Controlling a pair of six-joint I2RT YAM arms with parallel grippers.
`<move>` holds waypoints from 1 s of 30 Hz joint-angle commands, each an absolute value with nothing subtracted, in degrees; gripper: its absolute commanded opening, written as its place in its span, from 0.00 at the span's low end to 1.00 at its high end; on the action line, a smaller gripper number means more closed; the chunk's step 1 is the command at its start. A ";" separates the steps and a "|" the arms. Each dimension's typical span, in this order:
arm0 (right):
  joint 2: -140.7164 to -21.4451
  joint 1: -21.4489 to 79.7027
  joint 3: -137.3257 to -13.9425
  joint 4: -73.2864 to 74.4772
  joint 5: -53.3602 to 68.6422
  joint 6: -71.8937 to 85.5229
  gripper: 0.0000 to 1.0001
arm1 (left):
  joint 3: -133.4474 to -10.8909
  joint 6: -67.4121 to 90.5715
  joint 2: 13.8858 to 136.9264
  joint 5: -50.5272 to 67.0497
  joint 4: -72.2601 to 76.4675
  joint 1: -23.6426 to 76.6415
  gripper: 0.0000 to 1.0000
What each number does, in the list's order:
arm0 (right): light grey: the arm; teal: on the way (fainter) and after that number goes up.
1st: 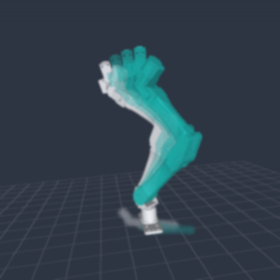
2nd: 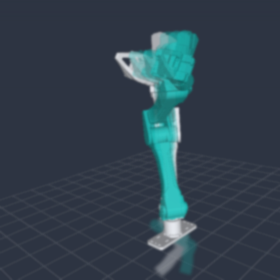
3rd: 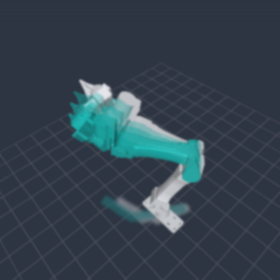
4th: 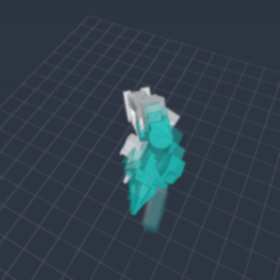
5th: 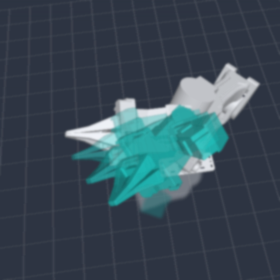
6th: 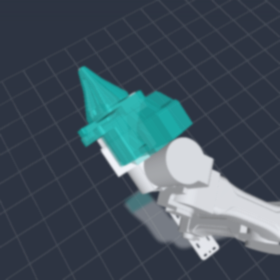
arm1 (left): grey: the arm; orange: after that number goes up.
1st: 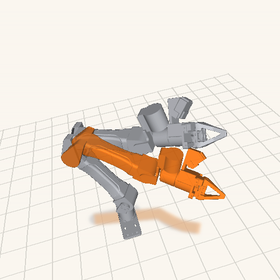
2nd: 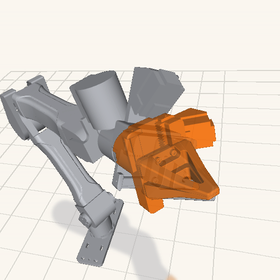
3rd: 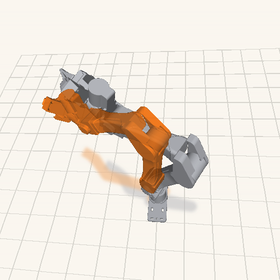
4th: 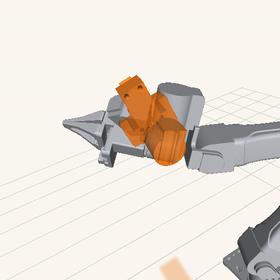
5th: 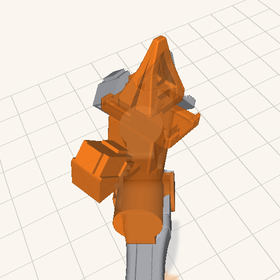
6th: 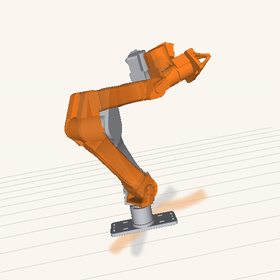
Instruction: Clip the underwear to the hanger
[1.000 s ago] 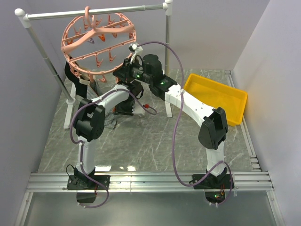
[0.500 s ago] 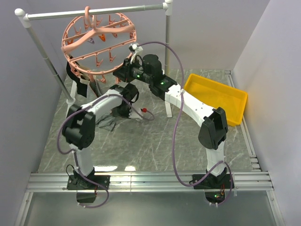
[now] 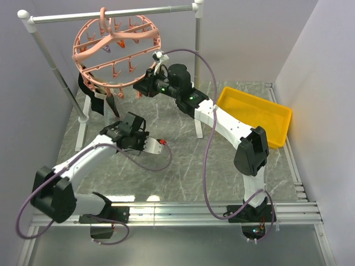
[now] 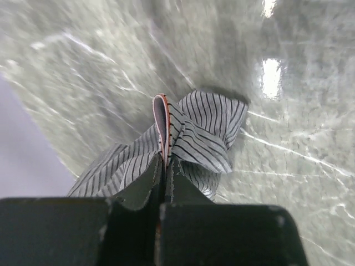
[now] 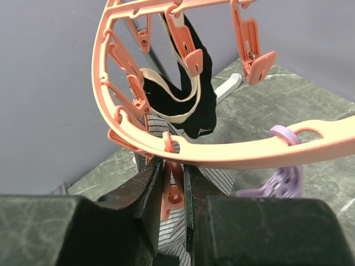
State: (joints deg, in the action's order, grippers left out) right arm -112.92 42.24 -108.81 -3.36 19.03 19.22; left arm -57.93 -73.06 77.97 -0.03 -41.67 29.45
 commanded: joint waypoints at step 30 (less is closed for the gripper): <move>-109.69 41.04 -111.45 -3.43 21.09 24.96 0.00 | -38.93 -30.06 47.89 13.62 5.54 20.04 0.00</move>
State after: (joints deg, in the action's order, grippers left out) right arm -112.92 41.74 -109.19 -2.87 20.91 23.88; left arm -36.62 -34.63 46.63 10.79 2.55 21.28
